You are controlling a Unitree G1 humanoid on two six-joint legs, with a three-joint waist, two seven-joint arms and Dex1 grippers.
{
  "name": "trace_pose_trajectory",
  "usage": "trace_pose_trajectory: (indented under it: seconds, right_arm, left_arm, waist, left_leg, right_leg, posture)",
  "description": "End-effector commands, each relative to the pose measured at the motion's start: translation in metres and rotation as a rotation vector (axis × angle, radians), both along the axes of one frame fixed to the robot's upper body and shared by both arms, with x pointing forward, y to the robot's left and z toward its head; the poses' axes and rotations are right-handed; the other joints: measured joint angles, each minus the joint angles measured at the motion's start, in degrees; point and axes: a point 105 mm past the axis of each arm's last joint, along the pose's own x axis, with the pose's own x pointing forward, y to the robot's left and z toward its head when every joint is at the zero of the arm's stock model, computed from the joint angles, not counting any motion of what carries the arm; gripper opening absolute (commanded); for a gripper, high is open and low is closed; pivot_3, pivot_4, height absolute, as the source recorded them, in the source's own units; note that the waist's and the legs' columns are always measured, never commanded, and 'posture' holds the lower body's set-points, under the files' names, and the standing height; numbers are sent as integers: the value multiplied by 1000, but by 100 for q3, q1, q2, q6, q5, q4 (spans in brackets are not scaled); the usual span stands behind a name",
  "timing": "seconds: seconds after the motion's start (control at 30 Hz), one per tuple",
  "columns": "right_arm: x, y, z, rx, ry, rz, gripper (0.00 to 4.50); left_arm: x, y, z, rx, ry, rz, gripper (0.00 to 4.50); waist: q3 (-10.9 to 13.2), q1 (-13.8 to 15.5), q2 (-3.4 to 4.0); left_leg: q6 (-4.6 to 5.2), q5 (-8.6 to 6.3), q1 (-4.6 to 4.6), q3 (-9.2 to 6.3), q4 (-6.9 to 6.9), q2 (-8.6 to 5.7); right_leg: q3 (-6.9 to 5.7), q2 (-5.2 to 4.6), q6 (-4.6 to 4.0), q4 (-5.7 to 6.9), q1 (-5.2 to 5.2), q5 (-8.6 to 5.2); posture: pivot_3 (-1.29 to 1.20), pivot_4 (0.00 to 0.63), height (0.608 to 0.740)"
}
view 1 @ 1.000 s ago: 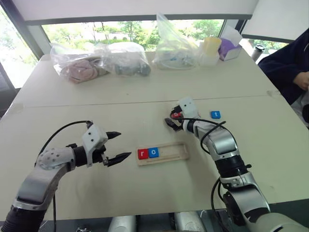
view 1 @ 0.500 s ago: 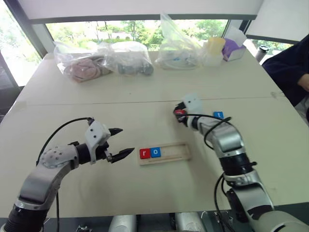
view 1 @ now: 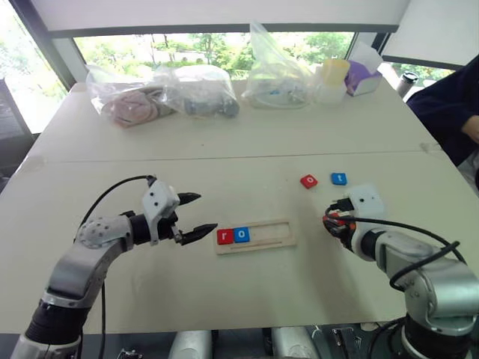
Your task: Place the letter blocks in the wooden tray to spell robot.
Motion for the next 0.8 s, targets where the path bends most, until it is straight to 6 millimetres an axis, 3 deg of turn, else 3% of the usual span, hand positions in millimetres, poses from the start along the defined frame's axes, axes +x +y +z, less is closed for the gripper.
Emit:
trace_pose_trajectory:
  seconds: [0.03,0.23,0.43,0.47,0.6,0.67,0.7,0.8]
  right_arm:
    - [-2,-1,5,23,-28,-27,1179]
    - [-3,11,-1,69,-13,-6,1179]
    - [-3,12,-1,62,-2,32,4024]
    - [-2,14,7,27,-2,116,4460]
    - [0,17,31,-77,-15,423,4460]
    - [8,14,48,-121,-66,635,4460]
    - [22,2,52,-164,-112,681,4460]
    - [36,-15,45,-183,-109,782,4460]
  left_arm:
    - [-9,-8,11,4,-50,-96,4500]
    - [-24,-12,10,38,-60,-201,4500]
    - [-29,-12,14,26,-80,-225,4500]
    - [-31,-11,15,23,-85,-233,4500]
    - [-34,-9,18,14,-85,-243,4500]
    - [-33,-9,22,-11,-95,-239,4500]
    - [-33,-8,24,-19,-92,-239,4500]
    - [-34,-9,25,-19,-91,-244,4500]
  waist:
    - [0,-2,0]
    - [0,-3,0]
    - [0,5,0]
    - [1,3,1]
    - [5,-1,5]
    - [7,-2,1]
    - [7,-5,-2]
    - [9,-13,-15]
  left_leg:
    - [0,0,-1,1,-2,0]
    - [0,0,-2,0,-8,0]
    - [0,0,-2,0,-6,0]
    - [0,0,-2,0,-6,0]
    - [0,0,-3,6,-1,-1]
    - [0,0,-3,7,-1,-1]
    - [1,-1,0,11,-1,-1]
    - [1,-1,13,25,-1,0]
  right_leg:
    - [1,-1,1,-1,-1,0]
    - [0,-4,2,-5,-3,0]
    - [1,-5,0,-5,-2,-1]
    - [1,-5,0,-5,-2,-1]
    - [4,-10,-1,-16,3,-1]
    - [2,-10,0,-24,9,-3]
    - [0,-6,2,-28,13,-4]
    - [-5,2,3,-33,32,-5]
  posture:
    - [0,150,740]
    - [0,150,740]
    - [0,150,740]
    - [0,150,740]
    - [0,150,740]
    - [0,150,740]
    - [0,150,740]
    - [0,150,740]
